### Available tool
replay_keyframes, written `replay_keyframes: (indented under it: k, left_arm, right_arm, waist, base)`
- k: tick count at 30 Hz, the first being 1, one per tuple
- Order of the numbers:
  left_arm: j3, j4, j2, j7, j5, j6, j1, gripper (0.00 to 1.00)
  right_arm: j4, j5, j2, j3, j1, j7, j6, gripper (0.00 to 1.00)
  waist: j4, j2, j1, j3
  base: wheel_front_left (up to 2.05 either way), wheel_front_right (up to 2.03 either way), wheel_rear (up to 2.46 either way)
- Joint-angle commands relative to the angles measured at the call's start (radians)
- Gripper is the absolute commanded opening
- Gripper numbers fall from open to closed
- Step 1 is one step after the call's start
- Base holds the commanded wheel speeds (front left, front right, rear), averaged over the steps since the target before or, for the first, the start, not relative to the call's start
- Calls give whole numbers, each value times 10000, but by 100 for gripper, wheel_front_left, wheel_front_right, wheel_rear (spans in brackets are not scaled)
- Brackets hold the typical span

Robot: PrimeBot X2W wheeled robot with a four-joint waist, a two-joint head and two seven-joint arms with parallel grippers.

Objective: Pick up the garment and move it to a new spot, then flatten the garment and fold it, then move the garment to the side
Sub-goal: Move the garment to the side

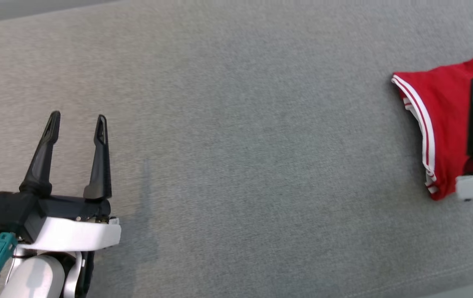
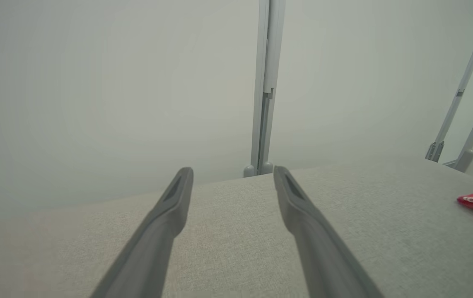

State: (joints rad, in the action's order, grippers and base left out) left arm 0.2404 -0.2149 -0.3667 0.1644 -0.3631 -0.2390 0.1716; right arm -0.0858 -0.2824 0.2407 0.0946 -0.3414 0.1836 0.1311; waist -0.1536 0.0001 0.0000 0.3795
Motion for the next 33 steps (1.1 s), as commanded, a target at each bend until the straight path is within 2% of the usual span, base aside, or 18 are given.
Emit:
replay_keyframes:
  k: [1, 8, 15, 26, 33]
  left_arm:
    - [-73, 45, 26, 83, -101, -64, -117, 100]
    - [-182, 462, 119, 198, -320, -206, -608, 100]
    - [-114, 750, 90, 286, -459, -143, -1209, 100]
    - [31, 909, -68, 8, -730, -52, -2099, 100]
    - [107, 940, -191, -270, -849, -152, -2597, 100]
  right_arm:
    - [379, 116, -223, -45, 268, -203, -8, 100]
    - [1437, 430, -1017, -535, 1152, -905, -8, 100]
    - [1767, 605, -1098, -540, 2131, -1321, -8, 100]
    - [2169, 695, -1282, -404, 3449, -1719, -8, 100]
    - [2461, 770, -1319, -342, 4166, -2009, -8, 100]
  waist:
    - [433, -1, 0, -428]
    - [980, -1, 0, -1224]
    - [1293, -1, 0, -2038]
    - [1331, -1, 0, -3138]
    - [1332, -1, 0, -3752]
  base:
    - [0, 0, 0]
    - [0, 0, 0]
    - [0, 0, 0]
    - [0, 0, 0]
    - [0, 0, 0]
